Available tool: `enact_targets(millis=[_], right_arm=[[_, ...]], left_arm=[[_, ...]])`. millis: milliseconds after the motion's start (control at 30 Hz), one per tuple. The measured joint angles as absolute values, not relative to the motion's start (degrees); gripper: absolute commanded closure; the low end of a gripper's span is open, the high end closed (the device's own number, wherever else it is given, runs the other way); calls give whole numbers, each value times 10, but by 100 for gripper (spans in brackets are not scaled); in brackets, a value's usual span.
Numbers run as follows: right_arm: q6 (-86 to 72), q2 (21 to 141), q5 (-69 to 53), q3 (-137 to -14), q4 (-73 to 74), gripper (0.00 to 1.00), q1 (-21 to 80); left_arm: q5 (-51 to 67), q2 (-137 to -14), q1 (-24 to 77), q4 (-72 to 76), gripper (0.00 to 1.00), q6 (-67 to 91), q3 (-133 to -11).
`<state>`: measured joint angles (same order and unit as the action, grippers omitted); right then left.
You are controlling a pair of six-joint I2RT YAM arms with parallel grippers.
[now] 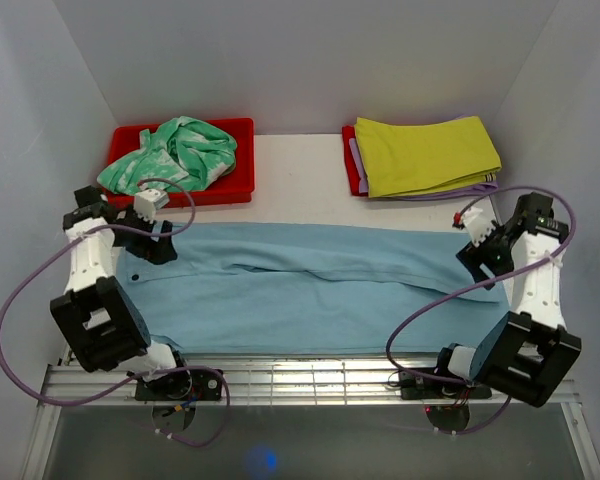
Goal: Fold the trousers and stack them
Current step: Flatten the trousers out
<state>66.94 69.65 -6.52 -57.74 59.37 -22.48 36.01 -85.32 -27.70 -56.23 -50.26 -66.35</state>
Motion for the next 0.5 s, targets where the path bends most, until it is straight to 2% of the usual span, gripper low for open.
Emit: enact_targets(millis=[133, 267, 500], right_arm=[[609, 794, -107, -709, 578, 24, -225], [551, 900, -102, -770, 557, 26, -225], [470, 1056, -63, -799, 494, 26, -225]], left_arm=[[421, -752, -142, -565, 4, -516, -636], [451, -683, -12, -552, 5, -508, -564], [396, -717, 236, -483, 7, -437, -473]])
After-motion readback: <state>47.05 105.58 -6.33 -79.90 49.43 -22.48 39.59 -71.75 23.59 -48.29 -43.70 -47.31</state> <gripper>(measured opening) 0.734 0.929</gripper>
